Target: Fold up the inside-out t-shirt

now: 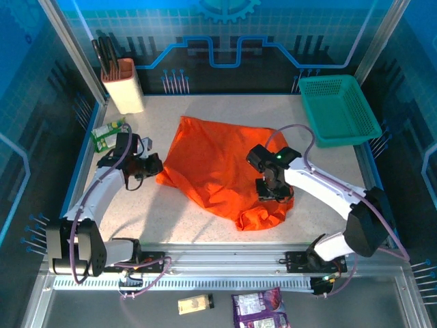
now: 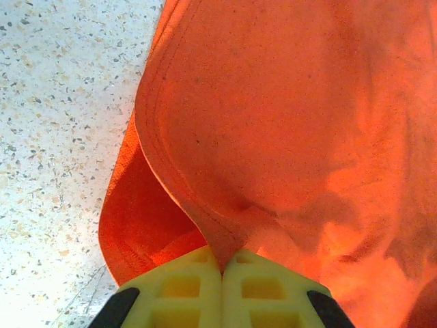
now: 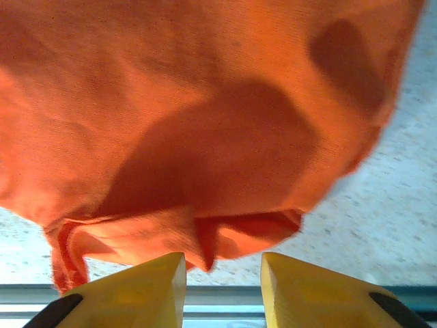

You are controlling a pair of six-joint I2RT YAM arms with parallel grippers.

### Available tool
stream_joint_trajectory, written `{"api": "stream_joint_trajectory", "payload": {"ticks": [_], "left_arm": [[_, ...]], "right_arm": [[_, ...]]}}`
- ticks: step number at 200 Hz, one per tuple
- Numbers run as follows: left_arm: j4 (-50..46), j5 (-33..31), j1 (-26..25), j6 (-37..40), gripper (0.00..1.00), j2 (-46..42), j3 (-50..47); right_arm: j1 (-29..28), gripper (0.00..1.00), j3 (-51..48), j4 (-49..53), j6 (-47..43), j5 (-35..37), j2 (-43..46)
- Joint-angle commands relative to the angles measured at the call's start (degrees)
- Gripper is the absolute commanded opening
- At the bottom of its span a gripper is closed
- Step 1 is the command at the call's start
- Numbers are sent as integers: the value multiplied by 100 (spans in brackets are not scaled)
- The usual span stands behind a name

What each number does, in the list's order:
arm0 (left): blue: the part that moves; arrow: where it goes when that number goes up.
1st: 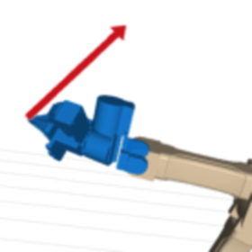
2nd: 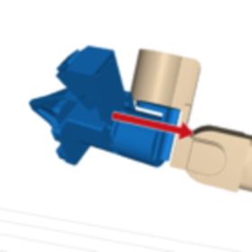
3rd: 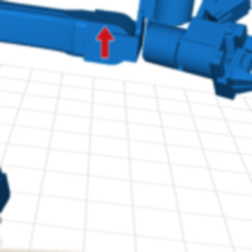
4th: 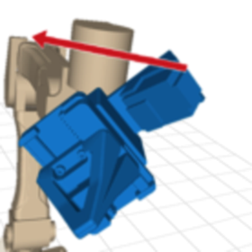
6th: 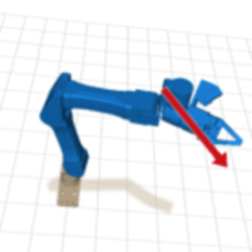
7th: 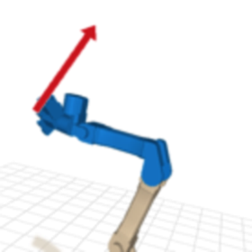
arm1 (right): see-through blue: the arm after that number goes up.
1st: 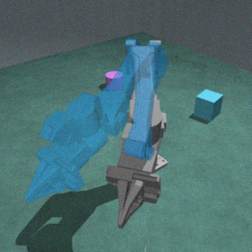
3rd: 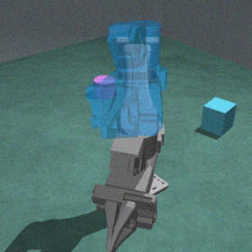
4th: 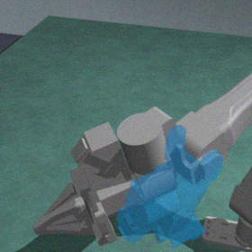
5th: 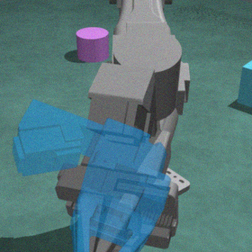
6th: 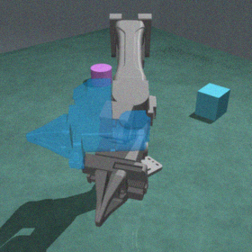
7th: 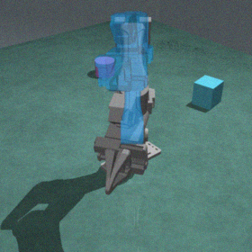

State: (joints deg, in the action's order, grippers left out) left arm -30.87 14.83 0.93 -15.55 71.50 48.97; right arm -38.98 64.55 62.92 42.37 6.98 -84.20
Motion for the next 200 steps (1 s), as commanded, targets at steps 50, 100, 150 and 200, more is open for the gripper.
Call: {"api": "stream_joint_trajectory", "payload": {"ticks": [50, 100, 150, 200], "left_arm": [[209, 241, 49, -150, 0, -58, -330], [148, 211, 49, -99, 0, -46, -270], [47, 227, 54, -69, 0, -108, -248], [12, 194, 48, -62, 0, -150, -222]], "right_arm": [[68, 53, -1006, -1154, -164, -1544, -110], [-1312, 28, -1118, -634, -19, -2069, 491], [-1798, 49, -1662, 762, 1226, -1206, 1133], [-896, 48, -2058, -19, 2022, -831, 1916]]}}
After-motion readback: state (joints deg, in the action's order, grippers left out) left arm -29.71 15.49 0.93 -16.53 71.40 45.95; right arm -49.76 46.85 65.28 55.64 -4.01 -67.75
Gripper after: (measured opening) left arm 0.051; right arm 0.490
